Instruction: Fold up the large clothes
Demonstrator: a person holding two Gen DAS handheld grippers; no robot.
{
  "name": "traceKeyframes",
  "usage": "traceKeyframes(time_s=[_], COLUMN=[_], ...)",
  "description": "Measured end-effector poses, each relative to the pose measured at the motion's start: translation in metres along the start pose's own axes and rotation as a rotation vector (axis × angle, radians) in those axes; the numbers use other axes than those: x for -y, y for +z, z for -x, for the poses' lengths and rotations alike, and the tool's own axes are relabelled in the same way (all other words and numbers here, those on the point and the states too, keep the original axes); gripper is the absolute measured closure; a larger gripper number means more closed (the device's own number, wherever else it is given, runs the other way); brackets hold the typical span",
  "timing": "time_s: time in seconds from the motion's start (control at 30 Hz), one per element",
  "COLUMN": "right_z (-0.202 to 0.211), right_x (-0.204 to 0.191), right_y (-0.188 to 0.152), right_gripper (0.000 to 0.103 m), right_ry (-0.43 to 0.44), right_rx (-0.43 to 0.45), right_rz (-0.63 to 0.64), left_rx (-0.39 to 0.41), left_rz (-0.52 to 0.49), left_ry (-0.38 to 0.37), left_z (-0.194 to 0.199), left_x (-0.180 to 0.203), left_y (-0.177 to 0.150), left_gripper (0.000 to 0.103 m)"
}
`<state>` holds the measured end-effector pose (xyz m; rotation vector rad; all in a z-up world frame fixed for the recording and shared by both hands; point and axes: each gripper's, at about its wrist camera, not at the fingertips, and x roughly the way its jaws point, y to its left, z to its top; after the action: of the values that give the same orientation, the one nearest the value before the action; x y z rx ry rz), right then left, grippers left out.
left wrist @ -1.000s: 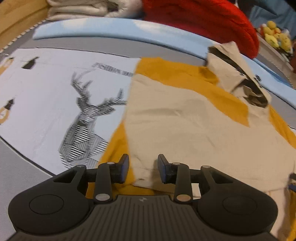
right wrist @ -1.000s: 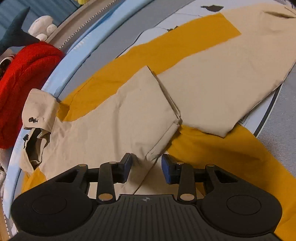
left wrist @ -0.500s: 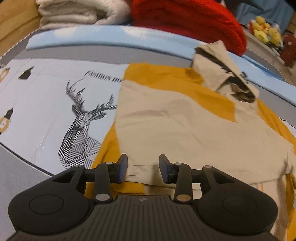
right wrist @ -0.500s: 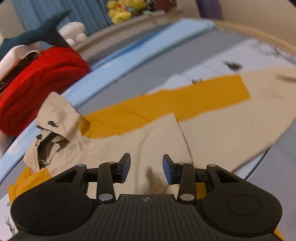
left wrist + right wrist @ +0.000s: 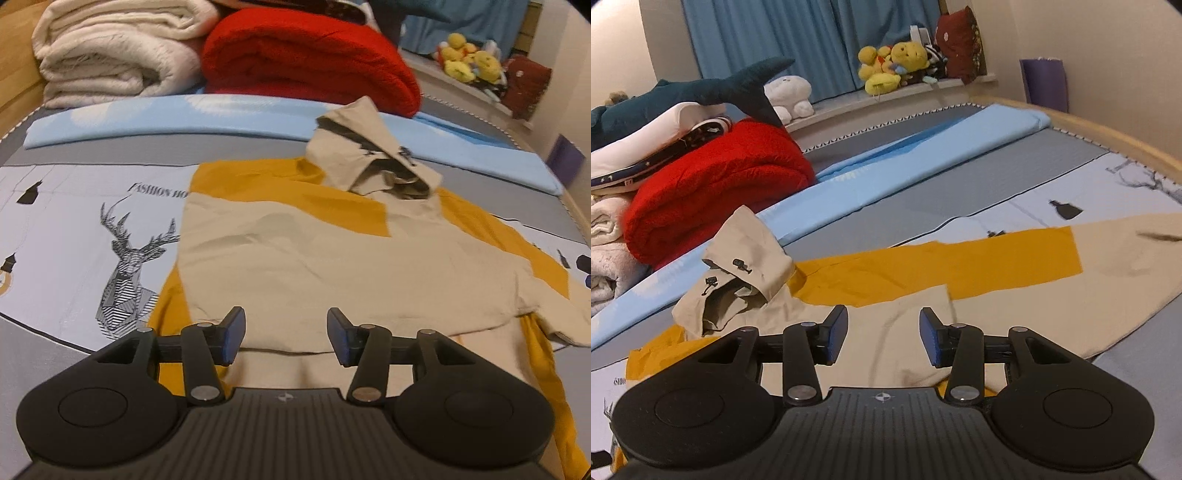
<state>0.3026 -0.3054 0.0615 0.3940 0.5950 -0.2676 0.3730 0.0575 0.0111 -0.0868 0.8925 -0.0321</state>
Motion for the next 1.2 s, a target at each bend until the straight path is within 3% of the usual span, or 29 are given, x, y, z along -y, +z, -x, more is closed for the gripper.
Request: traceKeyframes(time_s=[0.27, 0.43, 0.83, 1.2], right_z=[0.030, 0.038, 0.017, -0.051], right_x=[0.047, 0.090, 0.222, 0.338], right_y=[0.006, 0.011, 0.030, 0.001], right_gripper=[0.059, 0.074, 0.073, 0.067], right_ry=[-0.036, -0.081, -0.156, -0.238], right_rx=[0.052, 0.079, 0.029, -0.087], right_rz=[0.011, -0.011, -0.293, -0.557], left_rx=[0.021, 0.015, -0.023, -0.033], left_rz=[-0.075, -0.118, -0.157, -0.147], left_ry=[-0.064, -0.079, -0.075, -0.068], left_z=[0.005, -0.006, -0.042, -0.051], left_x=[0.028, 0.044, 0.060, 0.053], left_y=[-0.015, -0.027, -0.024, -0.020], left_gripper=[0.048, 0.048, 0.048, 0.048])
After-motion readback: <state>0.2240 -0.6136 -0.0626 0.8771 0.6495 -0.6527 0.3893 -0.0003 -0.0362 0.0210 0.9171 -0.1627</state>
